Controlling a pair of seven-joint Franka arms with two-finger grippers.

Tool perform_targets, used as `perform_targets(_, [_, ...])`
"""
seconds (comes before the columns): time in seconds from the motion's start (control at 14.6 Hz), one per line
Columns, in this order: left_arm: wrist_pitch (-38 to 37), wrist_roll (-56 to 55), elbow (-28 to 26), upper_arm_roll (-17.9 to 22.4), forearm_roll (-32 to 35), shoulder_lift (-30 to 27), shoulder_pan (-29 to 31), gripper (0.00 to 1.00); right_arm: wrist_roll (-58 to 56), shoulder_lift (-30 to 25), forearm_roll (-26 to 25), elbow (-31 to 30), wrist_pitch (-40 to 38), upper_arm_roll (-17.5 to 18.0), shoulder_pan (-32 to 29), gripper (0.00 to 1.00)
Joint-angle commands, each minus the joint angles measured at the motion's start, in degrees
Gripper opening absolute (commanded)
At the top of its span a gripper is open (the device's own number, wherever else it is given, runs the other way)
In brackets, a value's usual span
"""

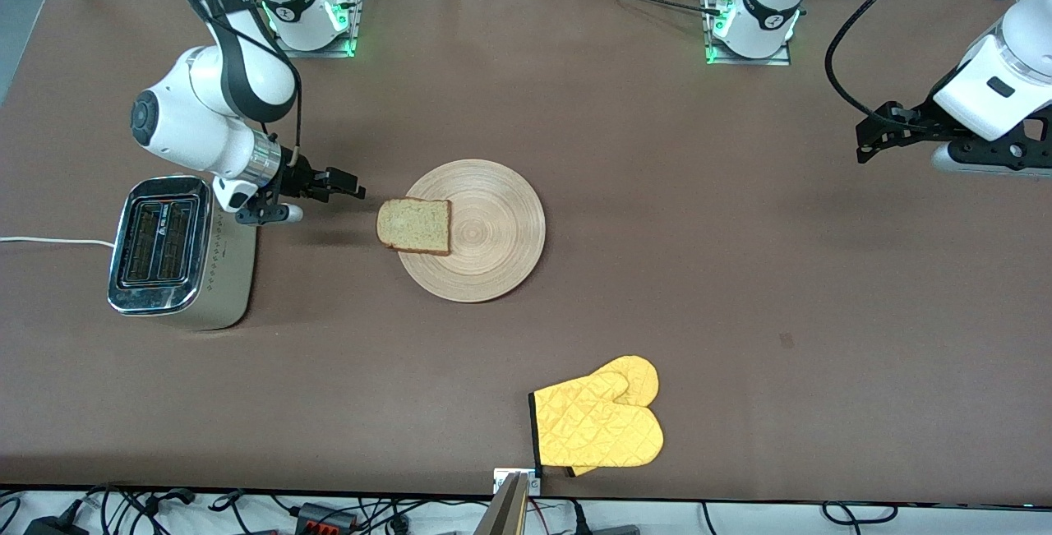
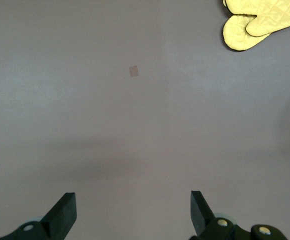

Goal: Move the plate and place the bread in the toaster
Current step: 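Lower the right gripper onto the bread slice on the plate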

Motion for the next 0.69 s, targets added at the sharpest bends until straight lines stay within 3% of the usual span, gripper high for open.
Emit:
perform_targets(0.0, [-0.1,1.3,0.0,0.0,-0.5,-0.7,0.2,1.0,-10.2,3.8,9.4,-0.2,3.0,-0.2,0.4,1.0])
perform_targets(0.21, [-0.1,1.3,0.0,0.0,-0.5,-0.7,0.1,1.0,-19.7,6.3,19.4,0.1,3.3,-0.3,0.1,1.0])
perform_targets(0.62, [-0.1,1.5,0.0,0.0,-0.5,-0.7,0.3,1.0,-20.6,10.4,20.5,3.6,4.6,-0.2,1.2,1.0])
